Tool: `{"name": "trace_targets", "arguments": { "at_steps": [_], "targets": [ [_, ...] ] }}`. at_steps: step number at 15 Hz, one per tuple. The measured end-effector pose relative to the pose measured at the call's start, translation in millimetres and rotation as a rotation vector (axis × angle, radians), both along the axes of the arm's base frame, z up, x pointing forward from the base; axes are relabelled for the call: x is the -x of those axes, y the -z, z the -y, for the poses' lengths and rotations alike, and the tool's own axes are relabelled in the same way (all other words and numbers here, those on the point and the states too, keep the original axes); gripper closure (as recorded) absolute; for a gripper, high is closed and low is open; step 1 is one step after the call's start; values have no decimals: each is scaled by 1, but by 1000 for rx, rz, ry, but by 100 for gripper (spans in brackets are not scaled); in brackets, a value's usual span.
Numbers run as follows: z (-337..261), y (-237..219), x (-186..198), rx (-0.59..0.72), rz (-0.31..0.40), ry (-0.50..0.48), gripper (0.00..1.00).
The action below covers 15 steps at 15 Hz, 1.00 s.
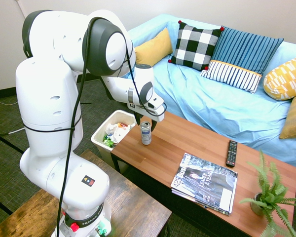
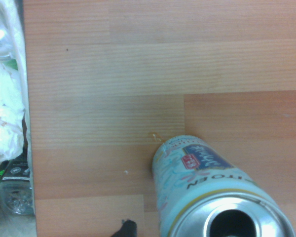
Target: Throw the can in the trash bin
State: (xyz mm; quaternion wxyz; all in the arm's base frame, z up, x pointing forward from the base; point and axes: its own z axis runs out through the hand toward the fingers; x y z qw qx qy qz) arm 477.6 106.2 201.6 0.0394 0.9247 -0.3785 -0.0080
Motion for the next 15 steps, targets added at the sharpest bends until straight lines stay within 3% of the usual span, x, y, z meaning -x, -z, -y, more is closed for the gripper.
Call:
{"name": "trace_targets", "arguments": {
  "at_steps": [1,15],
  "targets": [
    [-1,3,0,2,-4,-2,100],
    [4,7,-8,-1,-6,24,100]
  ]
}}
